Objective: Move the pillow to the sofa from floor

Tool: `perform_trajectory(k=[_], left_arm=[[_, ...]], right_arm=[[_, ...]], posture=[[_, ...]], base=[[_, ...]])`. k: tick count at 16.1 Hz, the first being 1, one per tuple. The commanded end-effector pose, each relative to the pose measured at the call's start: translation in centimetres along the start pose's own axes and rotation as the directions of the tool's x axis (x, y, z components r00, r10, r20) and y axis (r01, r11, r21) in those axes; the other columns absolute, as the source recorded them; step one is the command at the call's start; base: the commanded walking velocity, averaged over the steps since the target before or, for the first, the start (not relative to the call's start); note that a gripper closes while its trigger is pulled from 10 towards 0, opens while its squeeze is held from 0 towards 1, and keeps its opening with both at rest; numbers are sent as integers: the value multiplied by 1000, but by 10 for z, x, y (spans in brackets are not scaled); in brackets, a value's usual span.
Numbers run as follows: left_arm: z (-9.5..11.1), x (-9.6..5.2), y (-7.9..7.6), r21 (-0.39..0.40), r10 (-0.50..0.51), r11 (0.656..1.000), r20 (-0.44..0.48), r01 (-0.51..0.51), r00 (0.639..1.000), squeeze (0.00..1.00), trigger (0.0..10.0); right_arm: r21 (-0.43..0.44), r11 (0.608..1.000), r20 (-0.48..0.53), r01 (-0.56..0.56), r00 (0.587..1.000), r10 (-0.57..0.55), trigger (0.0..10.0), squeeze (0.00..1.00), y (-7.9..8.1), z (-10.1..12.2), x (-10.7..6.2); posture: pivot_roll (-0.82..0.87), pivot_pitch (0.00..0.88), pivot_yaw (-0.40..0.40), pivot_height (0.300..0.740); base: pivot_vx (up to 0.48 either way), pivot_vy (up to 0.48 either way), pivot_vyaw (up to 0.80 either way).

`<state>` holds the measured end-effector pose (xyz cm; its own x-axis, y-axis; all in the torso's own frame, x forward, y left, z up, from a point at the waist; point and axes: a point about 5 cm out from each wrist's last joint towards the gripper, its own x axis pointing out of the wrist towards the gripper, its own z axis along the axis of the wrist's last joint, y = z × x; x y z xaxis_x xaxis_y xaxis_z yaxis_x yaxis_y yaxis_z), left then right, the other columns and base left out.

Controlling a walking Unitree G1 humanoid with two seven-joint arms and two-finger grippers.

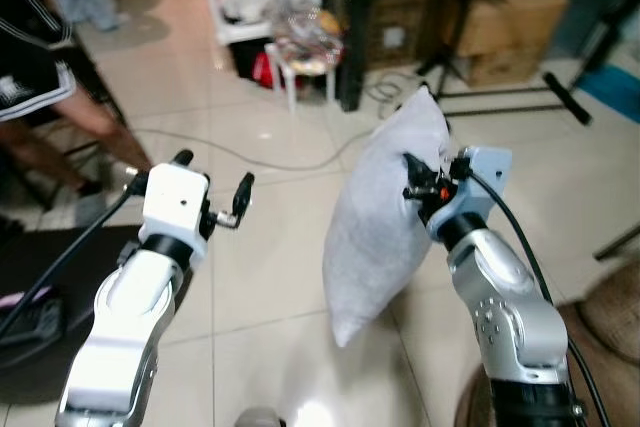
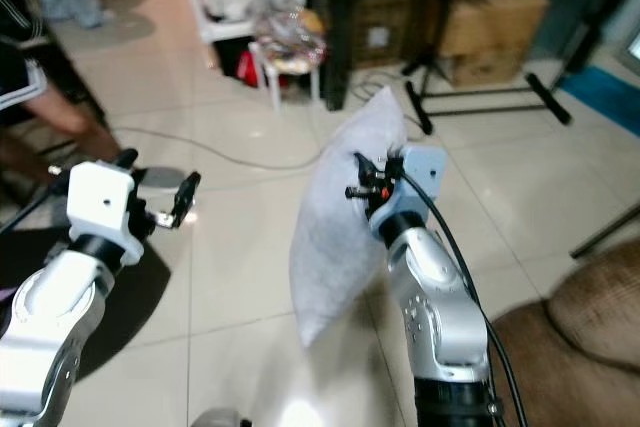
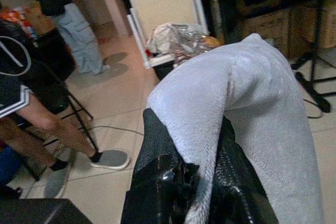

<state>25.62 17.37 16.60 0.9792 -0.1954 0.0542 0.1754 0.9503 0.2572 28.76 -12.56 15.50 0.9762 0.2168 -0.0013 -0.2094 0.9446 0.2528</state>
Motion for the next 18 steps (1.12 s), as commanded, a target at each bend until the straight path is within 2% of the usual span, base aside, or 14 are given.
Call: perform_trajectory(k=[1, 12, 15, 18], left_arm=[[0, 2, -1, 11, -10, 1000, -1, 10, 1000, 141, 10000], [-4, 2, -3, 11, -21, 1000, -9, 21, 1000, 137, 10000], [-5, 4, -4, 6, -16, 1000, -7, 16, 1000, 141, 10000], [-6, 4, -5, 5, -18, 1000, -8, 18, 1000, 141, 10000]], right_arm=[[11, 1000, 48, -14, 999, 14, 10000, 0, 3, 11, 2], [12, 1000, 46, 7, 999, -7, 10000, 0, -4, 13, -1], [-38, 999, 51, 21, 999, -19, 10000, 0, -7, 15, 1], [-45, 998, 37, 44, 998, -42, 10000, 0, -10, 13, 0]], posture=[[-77, 0, 34, 740], [-96, 0, 28, 740], [-101, 0, 24, 740], [-108, 0, 27, 740]], base=[[0, 0, 0], [0, 0, 0], [0, 0, 0], [0, 0, -800]])
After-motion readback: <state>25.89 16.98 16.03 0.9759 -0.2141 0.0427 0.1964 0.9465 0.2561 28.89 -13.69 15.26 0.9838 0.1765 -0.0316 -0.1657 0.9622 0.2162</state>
